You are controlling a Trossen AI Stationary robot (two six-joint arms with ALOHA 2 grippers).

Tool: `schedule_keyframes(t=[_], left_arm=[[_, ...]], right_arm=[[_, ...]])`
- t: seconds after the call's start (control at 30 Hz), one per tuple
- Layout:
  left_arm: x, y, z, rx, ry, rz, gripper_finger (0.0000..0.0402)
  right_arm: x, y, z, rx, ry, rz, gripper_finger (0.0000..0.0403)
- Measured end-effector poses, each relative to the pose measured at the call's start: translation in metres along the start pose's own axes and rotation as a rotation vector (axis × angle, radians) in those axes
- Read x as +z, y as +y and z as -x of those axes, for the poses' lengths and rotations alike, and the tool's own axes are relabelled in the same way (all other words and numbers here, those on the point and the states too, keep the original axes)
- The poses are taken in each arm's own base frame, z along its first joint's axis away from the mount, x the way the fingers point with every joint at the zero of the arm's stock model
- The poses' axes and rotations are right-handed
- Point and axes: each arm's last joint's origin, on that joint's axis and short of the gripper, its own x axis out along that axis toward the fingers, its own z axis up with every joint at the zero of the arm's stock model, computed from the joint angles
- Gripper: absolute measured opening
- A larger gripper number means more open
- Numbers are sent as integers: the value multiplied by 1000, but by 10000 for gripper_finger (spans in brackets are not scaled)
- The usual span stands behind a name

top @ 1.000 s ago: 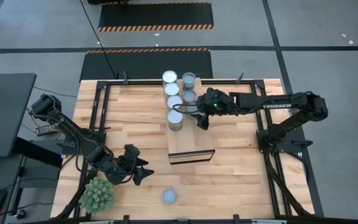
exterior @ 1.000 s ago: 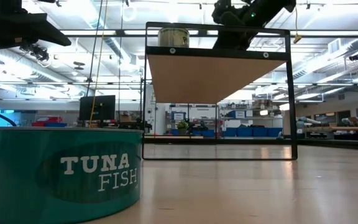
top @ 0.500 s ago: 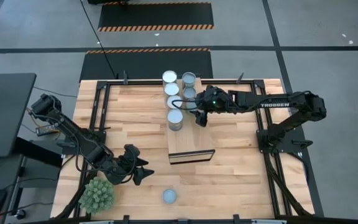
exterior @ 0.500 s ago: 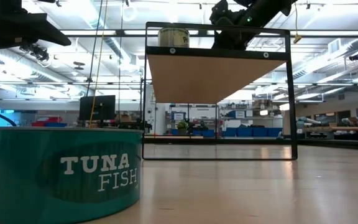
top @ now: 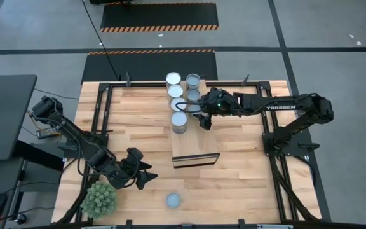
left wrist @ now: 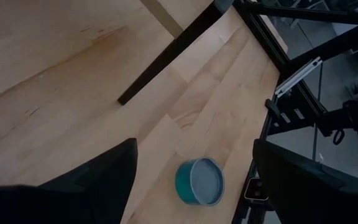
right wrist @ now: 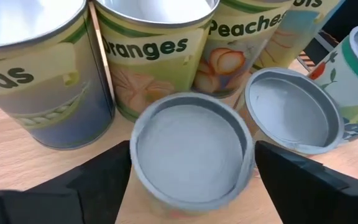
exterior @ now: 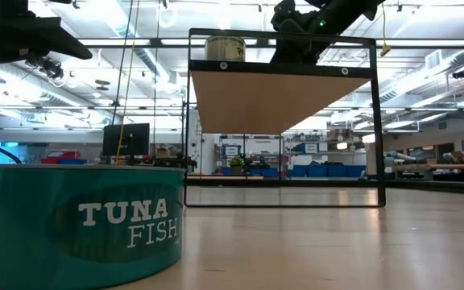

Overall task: Pick and place cans onto a shelf
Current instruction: Put the small canned peas on the shelf

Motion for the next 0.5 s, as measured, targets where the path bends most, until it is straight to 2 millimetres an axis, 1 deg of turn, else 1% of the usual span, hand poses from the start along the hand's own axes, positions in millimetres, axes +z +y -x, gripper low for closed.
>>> schedule_keyframes(t=[0.2,0.37,0.5], left_arm=[[0,0,0,0,0,0,322],[0,0,0,0,0,0,322],[0,0,0,0,1,5,322]], right_arm=[[1,1,1,2,4,2,357],[14,2,8,7,-33,4,357],[25,3,17,8,-34,37,357]])
